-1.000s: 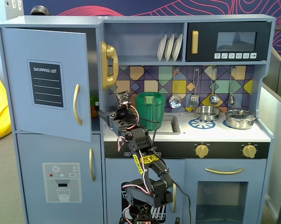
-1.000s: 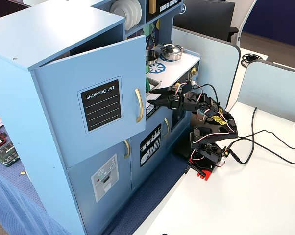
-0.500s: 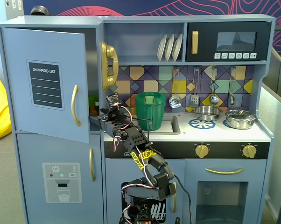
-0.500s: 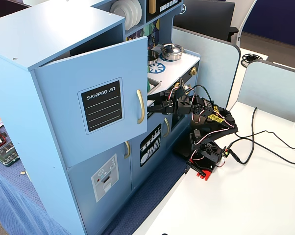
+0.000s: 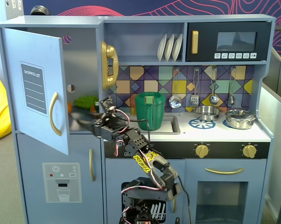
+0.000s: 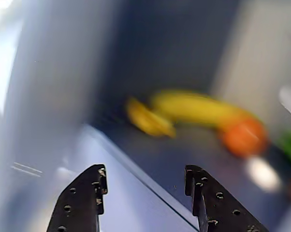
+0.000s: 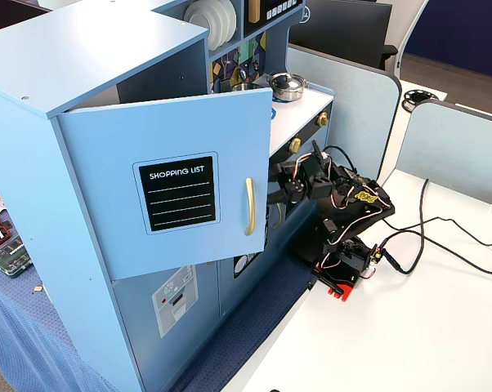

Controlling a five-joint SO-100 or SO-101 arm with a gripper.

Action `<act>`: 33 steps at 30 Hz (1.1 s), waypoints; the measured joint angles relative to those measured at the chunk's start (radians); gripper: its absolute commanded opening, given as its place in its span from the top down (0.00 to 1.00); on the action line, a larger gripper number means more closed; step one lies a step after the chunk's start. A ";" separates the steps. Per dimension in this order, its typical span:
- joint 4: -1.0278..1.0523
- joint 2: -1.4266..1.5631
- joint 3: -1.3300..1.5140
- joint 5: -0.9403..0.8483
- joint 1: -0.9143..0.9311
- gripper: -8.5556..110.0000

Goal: Open the left cabinet door

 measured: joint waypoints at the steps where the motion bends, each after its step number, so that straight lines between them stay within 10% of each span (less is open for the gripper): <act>1: 0.032 0.012 0.015 0.020 0.046 0.84; 14: 0.689 0.176 0.316 0.250 0.750 0.87; 33: 0.810 0.264 0.747 0.451 0.848 0.93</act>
